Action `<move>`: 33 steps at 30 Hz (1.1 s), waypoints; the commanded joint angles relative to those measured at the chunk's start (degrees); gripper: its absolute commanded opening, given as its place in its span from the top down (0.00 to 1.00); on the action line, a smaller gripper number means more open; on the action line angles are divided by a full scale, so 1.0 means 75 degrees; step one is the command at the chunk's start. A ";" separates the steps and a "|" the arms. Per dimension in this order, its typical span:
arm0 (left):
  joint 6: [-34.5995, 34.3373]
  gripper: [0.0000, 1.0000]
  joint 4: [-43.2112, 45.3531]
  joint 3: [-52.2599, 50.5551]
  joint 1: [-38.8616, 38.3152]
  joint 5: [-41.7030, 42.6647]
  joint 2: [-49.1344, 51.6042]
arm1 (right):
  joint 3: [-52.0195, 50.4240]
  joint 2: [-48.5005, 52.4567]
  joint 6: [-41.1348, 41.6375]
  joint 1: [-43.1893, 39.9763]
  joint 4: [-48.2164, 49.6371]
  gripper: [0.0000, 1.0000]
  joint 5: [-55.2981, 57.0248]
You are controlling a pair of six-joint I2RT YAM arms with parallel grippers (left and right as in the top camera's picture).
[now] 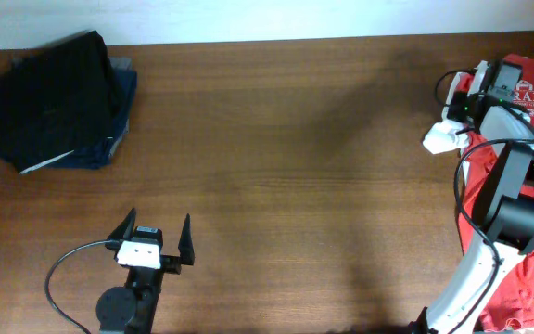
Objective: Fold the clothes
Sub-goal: 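Reach the right gripper to the red T-shirt and grasp its edge, then lift the red T-shirt with the right gripper and drag it leftward to table center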
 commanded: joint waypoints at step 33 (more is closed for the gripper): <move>0.0117 0.01 0.0017 -0.0055 -0.0038 0.0114 -0.0035 | 0.1510 -0.6857 0.1443 0.0117 -0.1134 0.96 -0.4951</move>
